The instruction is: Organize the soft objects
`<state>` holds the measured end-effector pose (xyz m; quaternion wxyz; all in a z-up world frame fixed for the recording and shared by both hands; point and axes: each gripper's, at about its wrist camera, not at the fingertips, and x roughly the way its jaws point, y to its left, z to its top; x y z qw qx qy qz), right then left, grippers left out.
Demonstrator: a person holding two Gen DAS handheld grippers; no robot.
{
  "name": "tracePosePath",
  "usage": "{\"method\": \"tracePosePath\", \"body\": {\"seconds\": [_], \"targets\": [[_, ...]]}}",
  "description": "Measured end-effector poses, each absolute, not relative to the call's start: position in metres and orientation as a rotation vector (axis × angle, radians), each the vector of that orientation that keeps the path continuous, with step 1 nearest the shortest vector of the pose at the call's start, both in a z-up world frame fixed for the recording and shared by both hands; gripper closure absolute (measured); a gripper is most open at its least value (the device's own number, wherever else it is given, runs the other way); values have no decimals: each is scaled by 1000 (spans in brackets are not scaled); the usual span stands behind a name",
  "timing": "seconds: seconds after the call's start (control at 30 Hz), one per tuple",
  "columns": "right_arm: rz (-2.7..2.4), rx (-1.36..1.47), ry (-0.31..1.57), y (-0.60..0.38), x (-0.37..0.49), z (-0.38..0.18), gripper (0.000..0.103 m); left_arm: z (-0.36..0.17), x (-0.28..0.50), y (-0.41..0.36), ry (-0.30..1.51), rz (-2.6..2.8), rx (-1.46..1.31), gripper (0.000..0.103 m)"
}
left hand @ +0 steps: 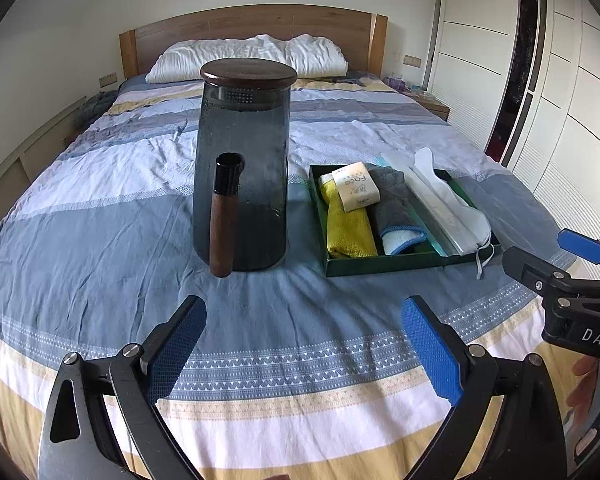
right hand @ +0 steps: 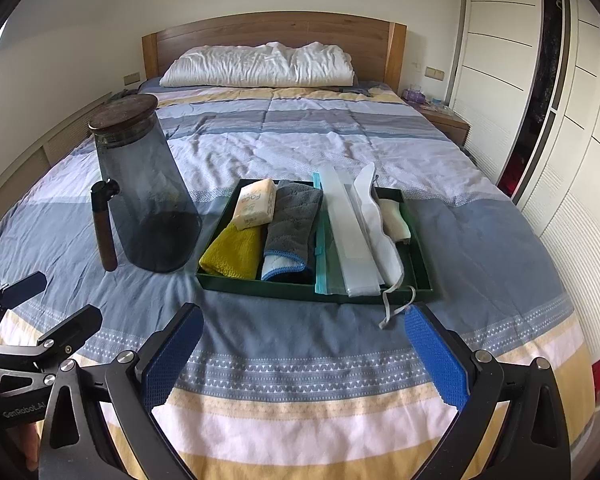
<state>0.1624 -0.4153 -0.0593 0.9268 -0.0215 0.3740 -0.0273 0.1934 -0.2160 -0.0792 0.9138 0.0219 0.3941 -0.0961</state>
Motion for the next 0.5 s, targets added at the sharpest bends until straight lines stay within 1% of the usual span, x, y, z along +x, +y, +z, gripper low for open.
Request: {"method": "tracePosePath", "body": {"seconds": [0.2,0.5], "targets": [[-54,-41,758,-413,153,-53,0,-73,185,-212,807,-195,48,7],[-19,-49,731,-393,133,-40,0,-53,173,-197,755,-182,27,7]]}}
